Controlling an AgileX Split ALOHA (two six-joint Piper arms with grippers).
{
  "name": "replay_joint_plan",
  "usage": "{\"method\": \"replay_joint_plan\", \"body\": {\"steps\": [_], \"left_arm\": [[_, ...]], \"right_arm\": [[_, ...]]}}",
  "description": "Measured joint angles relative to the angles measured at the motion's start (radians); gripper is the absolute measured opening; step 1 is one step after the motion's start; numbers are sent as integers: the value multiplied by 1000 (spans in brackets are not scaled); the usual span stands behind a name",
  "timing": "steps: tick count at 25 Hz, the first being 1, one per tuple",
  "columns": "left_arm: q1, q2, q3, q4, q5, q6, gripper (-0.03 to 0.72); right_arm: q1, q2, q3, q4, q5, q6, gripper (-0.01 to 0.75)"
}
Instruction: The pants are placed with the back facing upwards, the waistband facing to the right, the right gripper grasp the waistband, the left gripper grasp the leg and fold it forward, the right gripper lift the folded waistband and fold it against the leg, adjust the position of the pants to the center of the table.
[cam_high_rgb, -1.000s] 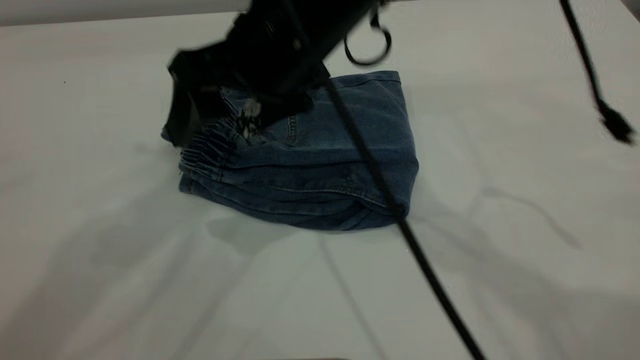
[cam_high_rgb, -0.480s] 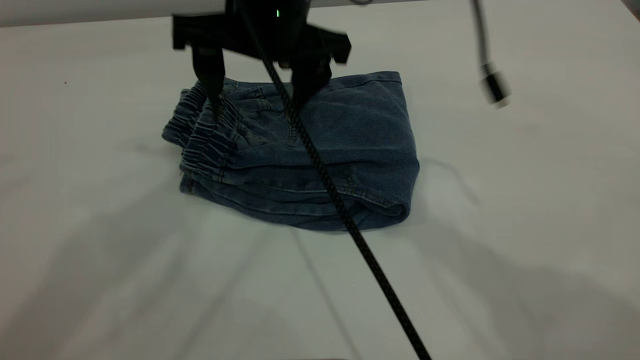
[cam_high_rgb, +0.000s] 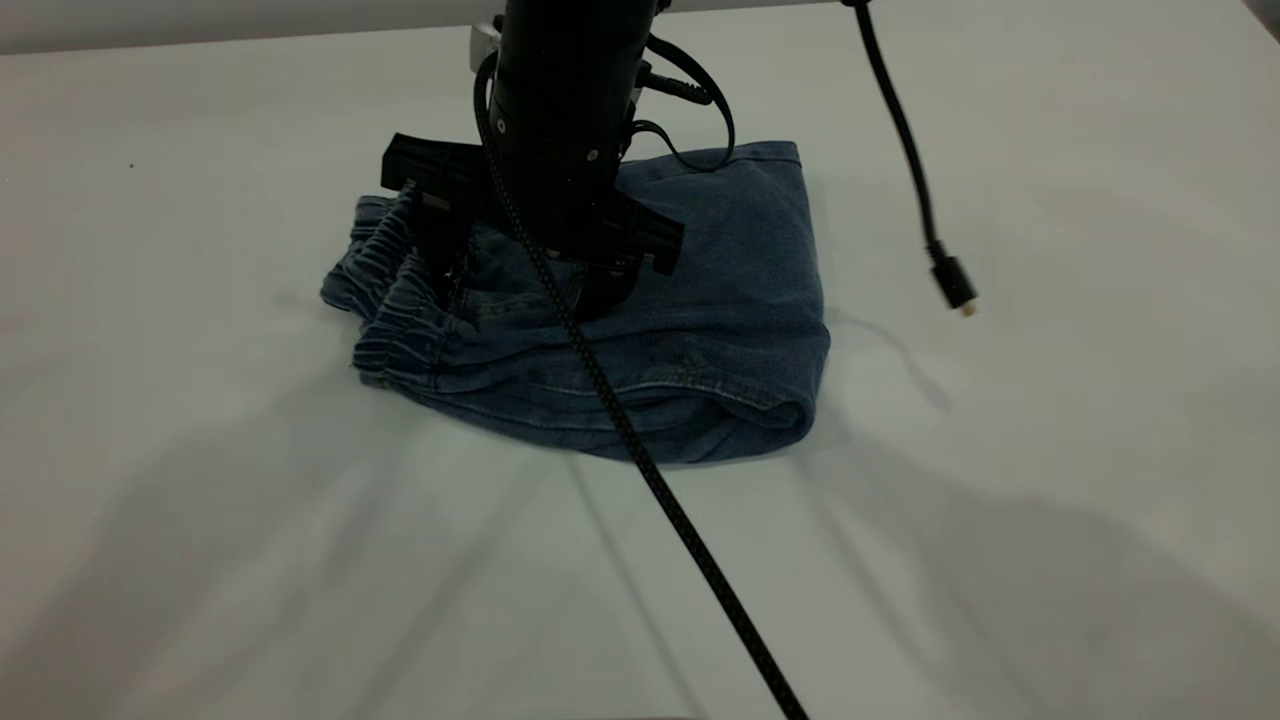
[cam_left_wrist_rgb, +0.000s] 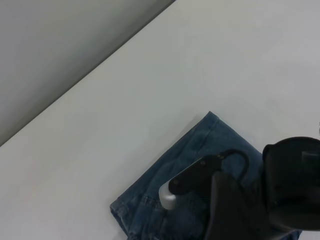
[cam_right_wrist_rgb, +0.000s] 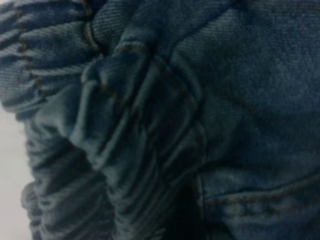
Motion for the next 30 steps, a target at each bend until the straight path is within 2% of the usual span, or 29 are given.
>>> {"method": "replay_joint_plan", "body": {"steps": [13,26,30], "left_arm": [[0,0,0,-3,4,0,391],[0,0,0,-5,8,0,391],[0,0,0,-5,8,-1,391]], "right_arm": [[44,2,-8,-79,114,-192,528],[100,2,-15,-169,242,-278,514],[112,20,-89,-193,343,-306,512]]}}
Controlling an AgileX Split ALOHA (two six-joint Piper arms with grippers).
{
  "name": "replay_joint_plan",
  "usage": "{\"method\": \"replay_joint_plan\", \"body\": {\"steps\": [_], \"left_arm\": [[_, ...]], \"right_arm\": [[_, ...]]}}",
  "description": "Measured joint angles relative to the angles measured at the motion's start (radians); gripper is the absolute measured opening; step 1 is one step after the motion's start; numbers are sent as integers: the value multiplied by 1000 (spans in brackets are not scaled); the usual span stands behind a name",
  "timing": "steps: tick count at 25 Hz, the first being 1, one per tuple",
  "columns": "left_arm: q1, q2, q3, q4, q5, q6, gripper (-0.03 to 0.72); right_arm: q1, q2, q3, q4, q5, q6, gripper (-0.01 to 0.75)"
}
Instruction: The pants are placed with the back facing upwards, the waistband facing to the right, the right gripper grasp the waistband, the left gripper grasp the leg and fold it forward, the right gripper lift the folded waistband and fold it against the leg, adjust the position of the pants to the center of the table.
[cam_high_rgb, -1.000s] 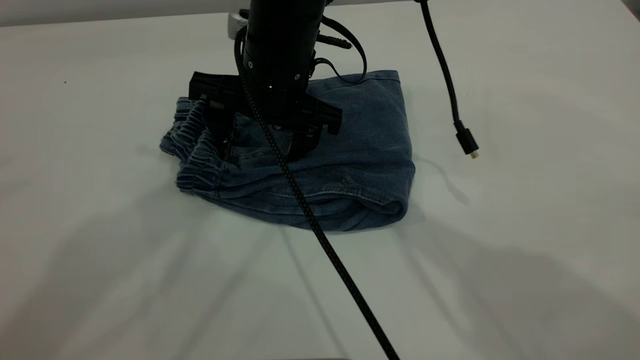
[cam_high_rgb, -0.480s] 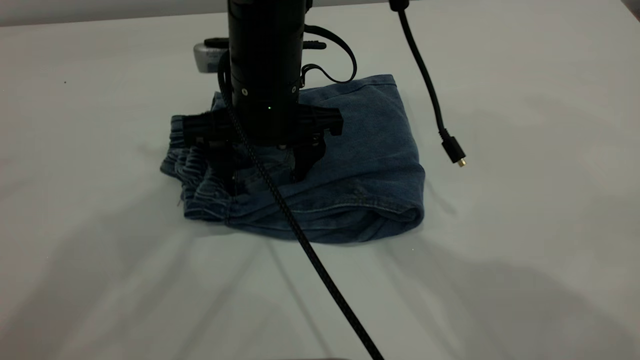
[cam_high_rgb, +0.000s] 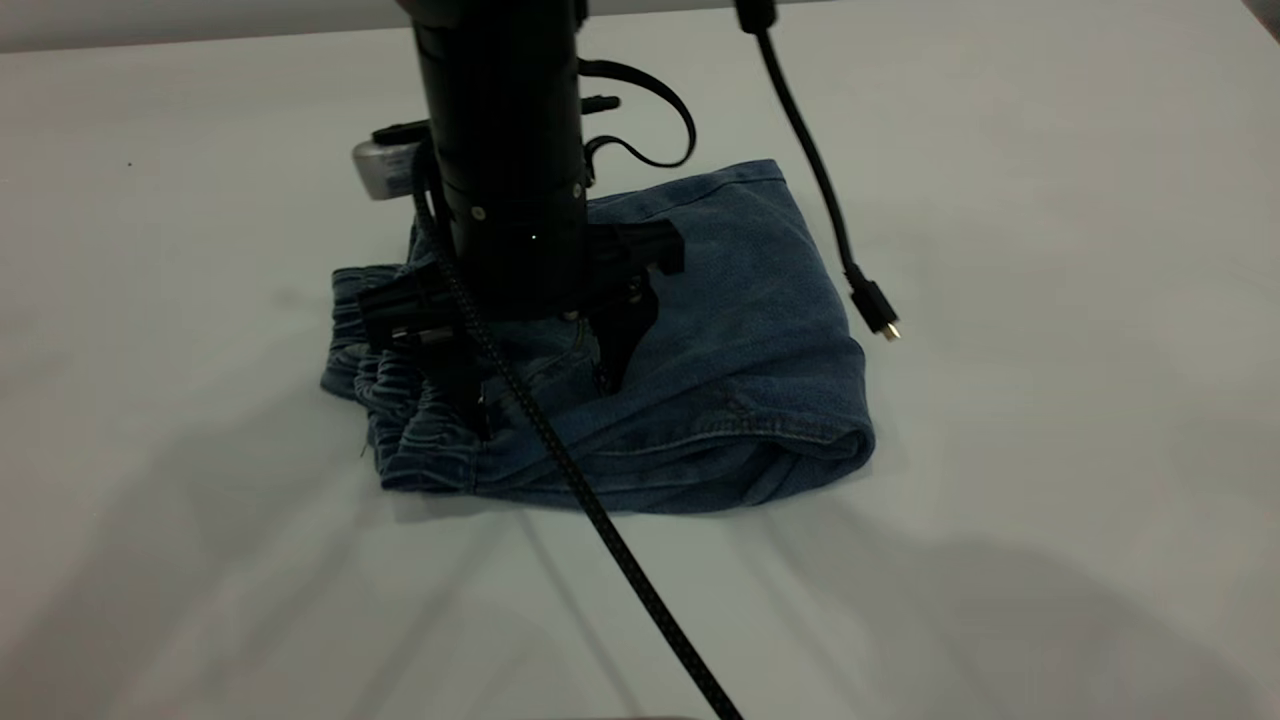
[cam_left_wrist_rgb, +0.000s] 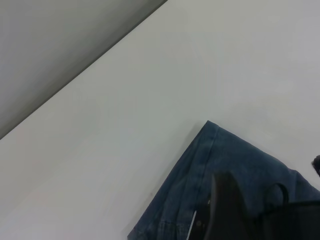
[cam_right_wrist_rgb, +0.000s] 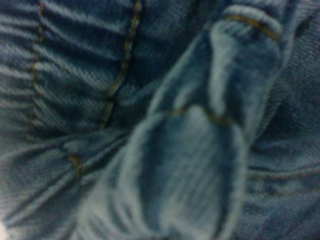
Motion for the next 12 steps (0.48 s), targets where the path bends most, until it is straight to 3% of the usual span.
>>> {"method": "replay_joint_plan", "body": {"steps": [3,6,12], "left_arm": [[0,-6,0,0,0,0,391],[0,-42,0,3,3,0,391],[0,-190,0,43,22,0,391]], "right_arm": [[7,14,-118,-26,87,-47,499],[7,6,-251,-38,98,-95,477],[7,-112,-346,-87,118,-177,459]]}}
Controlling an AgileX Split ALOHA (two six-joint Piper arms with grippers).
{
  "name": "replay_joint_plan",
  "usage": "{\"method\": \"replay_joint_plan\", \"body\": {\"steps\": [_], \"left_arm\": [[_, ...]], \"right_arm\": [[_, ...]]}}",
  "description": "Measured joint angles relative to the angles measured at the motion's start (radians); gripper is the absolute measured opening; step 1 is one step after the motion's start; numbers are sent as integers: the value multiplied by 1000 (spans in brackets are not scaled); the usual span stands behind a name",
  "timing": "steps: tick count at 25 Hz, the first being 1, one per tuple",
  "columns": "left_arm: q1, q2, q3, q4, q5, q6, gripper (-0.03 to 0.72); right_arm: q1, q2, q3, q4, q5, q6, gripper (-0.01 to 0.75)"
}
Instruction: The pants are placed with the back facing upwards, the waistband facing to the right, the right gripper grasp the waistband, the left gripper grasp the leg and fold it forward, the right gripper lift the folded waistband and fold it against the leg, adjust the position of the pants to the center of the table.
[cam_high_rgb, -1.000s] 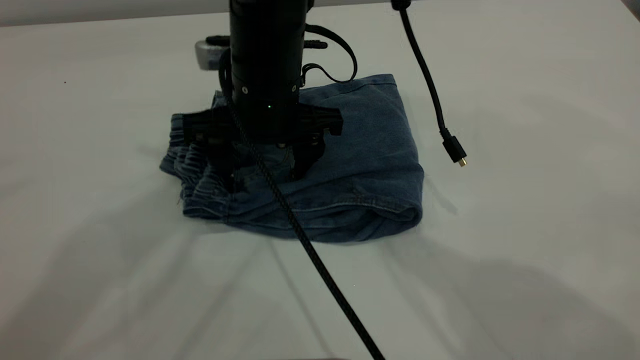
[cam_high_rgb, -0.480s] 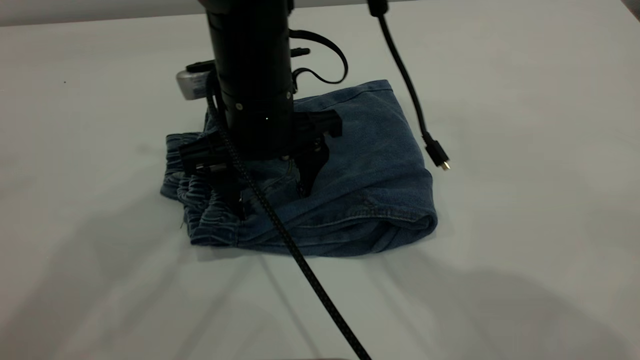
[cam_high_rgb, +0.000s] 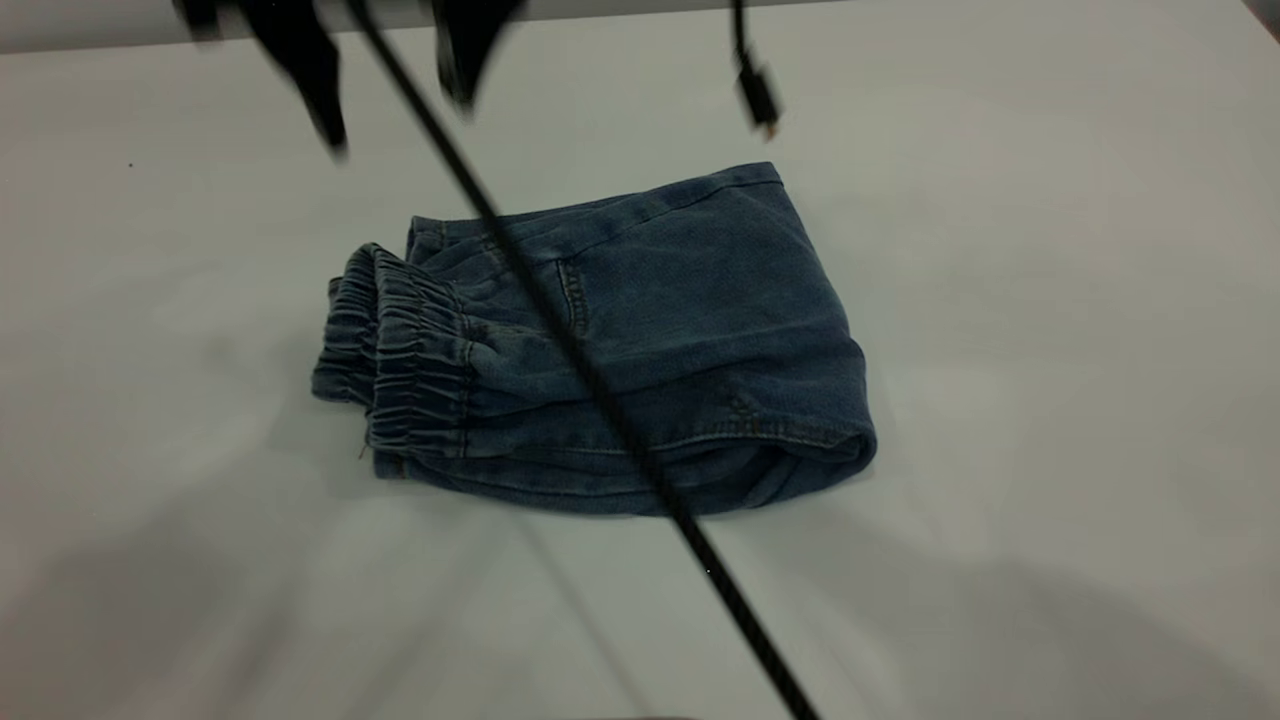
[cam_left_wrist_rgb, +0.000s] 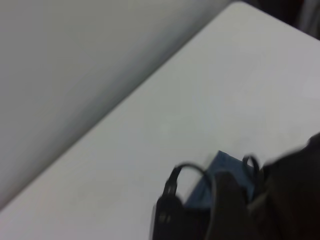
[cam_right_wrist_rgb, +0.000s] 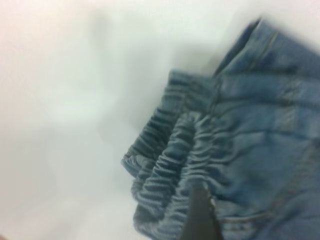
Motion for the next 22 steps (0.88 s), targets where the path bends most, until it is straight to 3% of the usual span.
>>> {"method": "replay_joint_plan", "body": {"steps": [13,19,22], "left_arm": [[0,-309,0,261,240,-167,391],[0,-395,0,280,405,-228,391],[0,-418,-1,281,410,-252,391]], "right_arm": [[1,-533,57,-17,26,-164,458],[1,-831,275,-18,29,-200,458],[1,-971,428,-27,31,-203,458]]}}
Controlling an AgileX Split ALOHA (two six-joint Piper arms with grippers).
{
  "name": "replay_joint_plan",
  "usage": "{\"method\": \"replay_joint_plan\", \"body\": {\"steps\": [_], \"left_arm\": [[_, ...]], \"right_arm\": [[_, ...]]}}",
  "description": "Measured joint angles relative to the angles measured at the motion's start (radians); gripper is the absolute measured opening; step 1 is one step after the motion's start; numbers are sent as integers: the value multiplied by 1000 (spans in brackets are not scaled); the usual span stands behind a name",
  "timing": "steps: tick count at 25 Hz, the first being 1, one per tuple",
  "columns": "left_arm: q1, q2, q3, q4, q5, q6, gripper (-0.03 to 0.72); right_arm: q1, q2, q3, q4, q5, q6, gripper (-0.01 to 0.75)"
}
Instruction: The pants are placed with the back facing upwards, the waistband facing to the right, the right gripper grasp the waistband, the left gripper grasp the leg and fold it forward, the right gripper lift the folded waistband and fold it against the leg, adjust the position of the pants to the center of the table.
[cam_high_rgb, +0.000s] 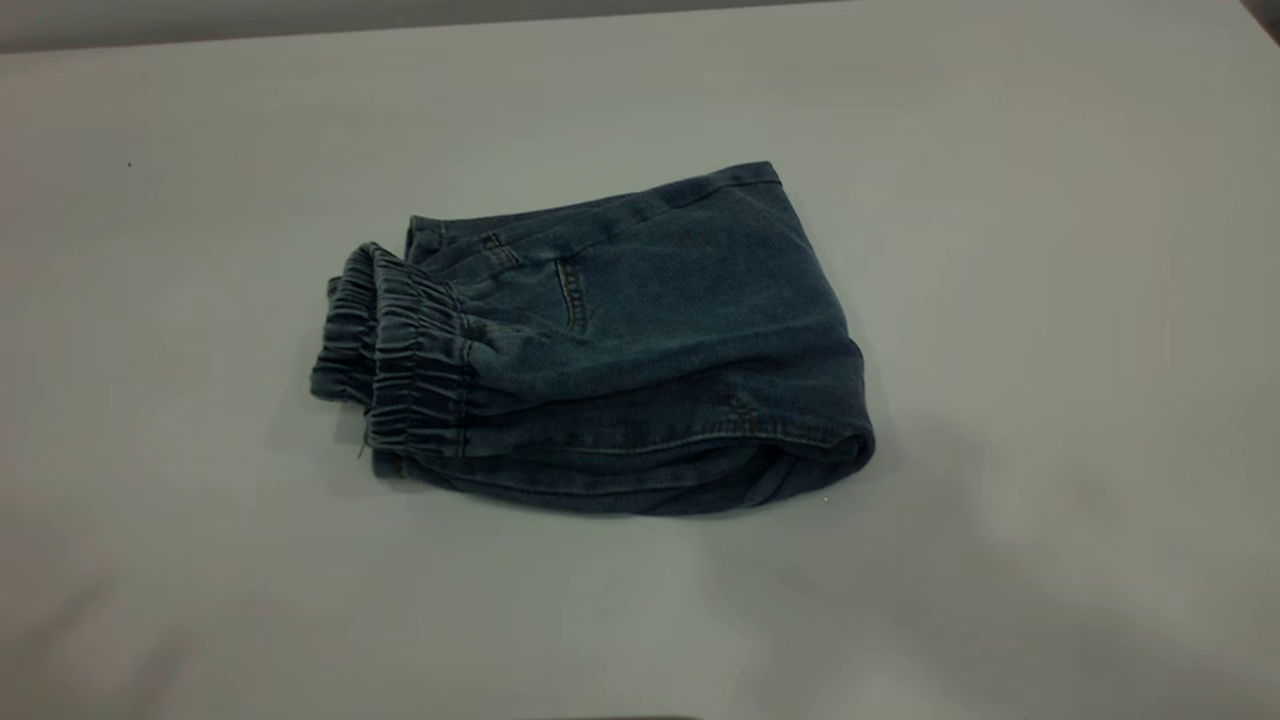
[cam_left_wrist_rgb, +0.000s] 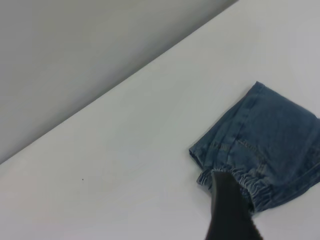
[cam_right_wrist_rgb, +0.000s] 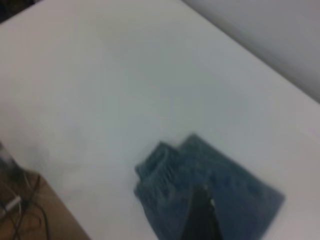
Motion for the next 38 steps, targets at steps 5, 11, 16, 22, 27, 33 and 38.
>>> {"method": "replay_joint_plan", "body": {"steps": [5,11,16,22,27,33,38], "left_arm": [[0,-34,51,0,0,-64,391],[0,-122,254,1,0,-123,391],[0,-222,459,1,0,-148,391],[0,-375,691,1,0,-195,391],[0,-517,837,0,0,-202,391],[0,-646,943,-1,-4,-202,391],[0,-695,950,-2,-5,-202,391]], "right_arm": [[0,-219,272,-18,2,2,458],[0,-439,613,-25,1,12,458],[0,-593,882,-33,-1,41,458],[0,-757,1184,-60,-65,86,458],[0,-899,1345,-63,-114,99,458],[0,-1039,1446,-58,-141,97,458],[0,-1102,1456,-45,-144,82,458]]}}
